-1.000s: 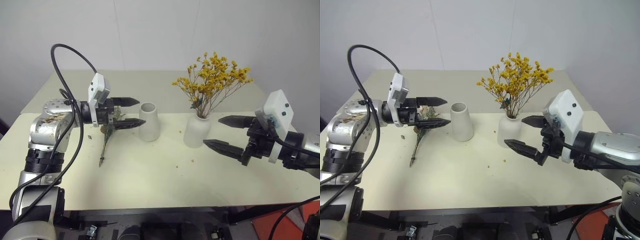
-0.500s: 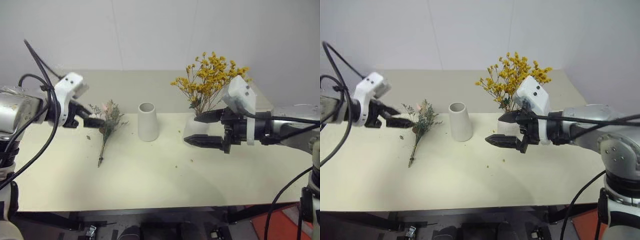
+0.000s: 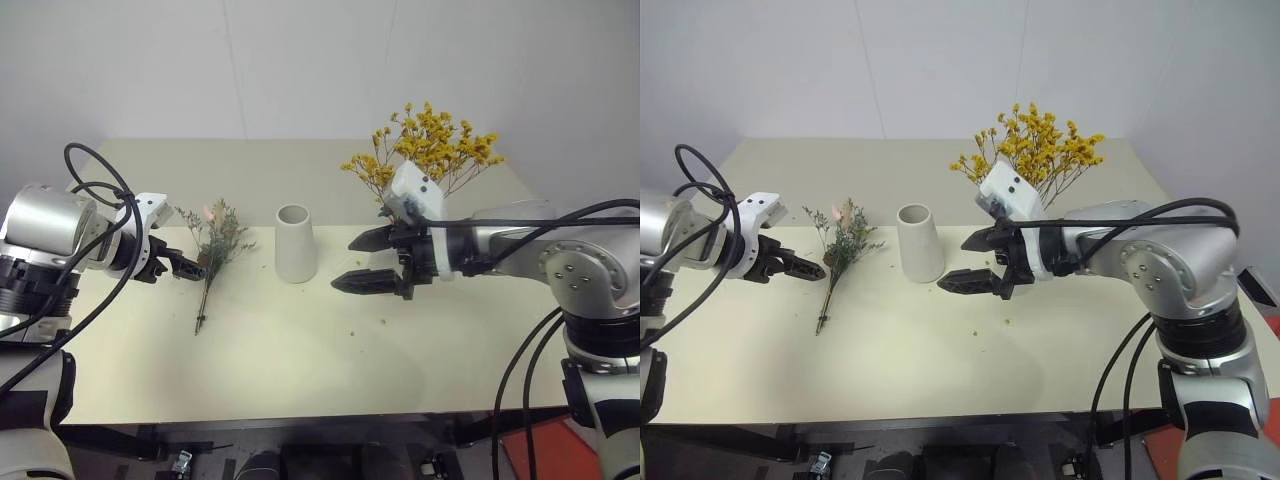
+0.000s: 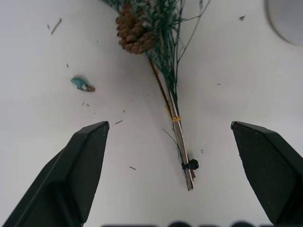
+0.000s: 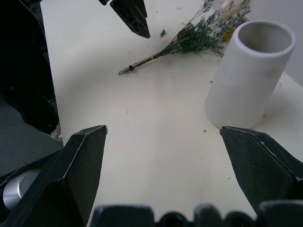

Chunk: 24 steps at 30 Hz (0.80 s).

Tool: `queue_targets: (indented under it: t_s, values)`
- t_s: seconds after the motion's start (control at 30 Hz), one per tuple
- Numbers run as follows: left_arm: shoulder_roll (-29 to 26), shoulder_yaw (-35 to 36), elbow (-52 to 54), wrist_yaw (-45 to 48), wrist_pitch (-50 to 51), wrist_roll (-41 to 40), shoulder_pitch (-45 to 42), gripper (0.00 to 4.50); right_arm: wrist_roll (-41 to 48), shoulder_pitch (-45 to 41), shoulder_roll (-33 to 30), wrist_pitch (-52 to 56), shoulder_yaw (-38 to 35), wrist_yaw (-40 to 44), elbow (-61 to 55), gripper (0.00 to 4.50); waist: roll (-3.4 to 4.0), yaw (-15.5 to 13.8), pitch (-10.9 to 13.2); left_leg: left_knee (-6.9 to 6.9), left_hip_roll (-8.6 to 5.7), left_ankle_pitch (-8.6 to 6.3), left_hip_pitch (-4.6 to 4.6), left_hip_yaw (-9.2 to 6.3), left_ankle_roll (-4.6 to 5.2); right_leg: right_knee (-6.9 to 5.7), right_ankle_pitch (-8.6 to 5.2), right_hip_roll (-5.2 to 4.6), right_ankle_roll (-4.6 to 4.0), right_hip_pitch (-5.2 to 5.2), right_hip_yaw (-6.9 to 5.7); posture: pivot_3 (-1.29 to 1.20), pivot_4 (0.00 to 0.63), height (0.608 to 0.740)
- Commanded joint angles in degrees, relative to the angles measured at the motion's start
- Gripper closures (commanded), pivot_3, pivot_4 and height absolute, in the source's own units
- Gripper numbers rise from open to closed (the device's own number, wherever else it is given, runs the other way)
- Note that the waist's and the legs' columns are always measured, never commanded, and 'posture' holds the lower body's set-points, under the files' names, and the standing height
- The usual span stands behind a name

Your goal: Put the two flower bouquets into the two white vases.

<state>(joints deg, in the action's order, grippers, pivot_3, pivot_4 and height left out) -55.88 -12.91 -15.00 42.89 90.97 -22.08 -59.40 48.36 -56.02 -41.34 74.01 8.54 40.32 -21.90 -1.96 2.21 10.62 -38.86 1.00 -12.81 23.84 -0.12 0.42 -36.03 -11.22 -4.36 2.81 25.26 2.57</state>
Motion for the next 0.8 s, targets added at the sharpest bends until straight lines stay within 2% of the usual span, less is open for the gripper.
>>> queue_targets:
  t_s: [0.03, 0.17, 0.57, 0.8]
  values:
    - [0.0, -5.1, -3.9, 1.2, -1.7, 1.3, -3.6, 0.00, -1.6, -1.5, 0.8, -2.6, 0.0, 0.8, -0.7, 0.03, 0.00, 0.0, 0.0, 0.00, -0.01, 0.00, 0.01, 0.00, 0.00, -0.01, 0.02, 0.00, -0.03, 0.01, 0.00, 0.00, 0.150, 0.740]
    - [1.2, -10.2, -7.6, 2.8, -2.3, 1.6, -5.8, 0.00, -2.4, -0.3, 2.0, -2.5, -0.3, 0.2, -1.5, 0.03, 0.00, 0.0, 0.0, 0.00, -0.02, 0.00, 0.02, 0.00, 0.00, -0.01, 0.09, -0.02, -0.15, 0.00, 0.00, 0.00, 0.150, 0.740]
    - [8.8, -15.6, -22.9, 6.8, -7.6, 5.4, -10.7, 0.00, -2.6, 3.2, 4.0, -1.3, -3.0, -4.4, -3.3, 0.03, -0.01, -0.1, 0.0, -0.01, -0.03, 0.00, 0.03, -0.01, 0.00, -0.03, 0.10, -0.02, -0.16, 0.00, -0.01, 0.00, 0.150, 0.740]
    - [10.9, -20.7, -26.5, 10.3, -9.8, 8.8, -11.5, 0.00, -2.5, 4.8, 4.4, -1.5, -3.9, -6.3, -4.0, 0.03, -0.01, 0.0, 0.0, -0.01, -0.03, 0.00, 0.04, -0.01, 0.00, -0.03, 0.11, -0.02, -0.17, 0.01, 0.00, 0.00, 0.150, 0.740]
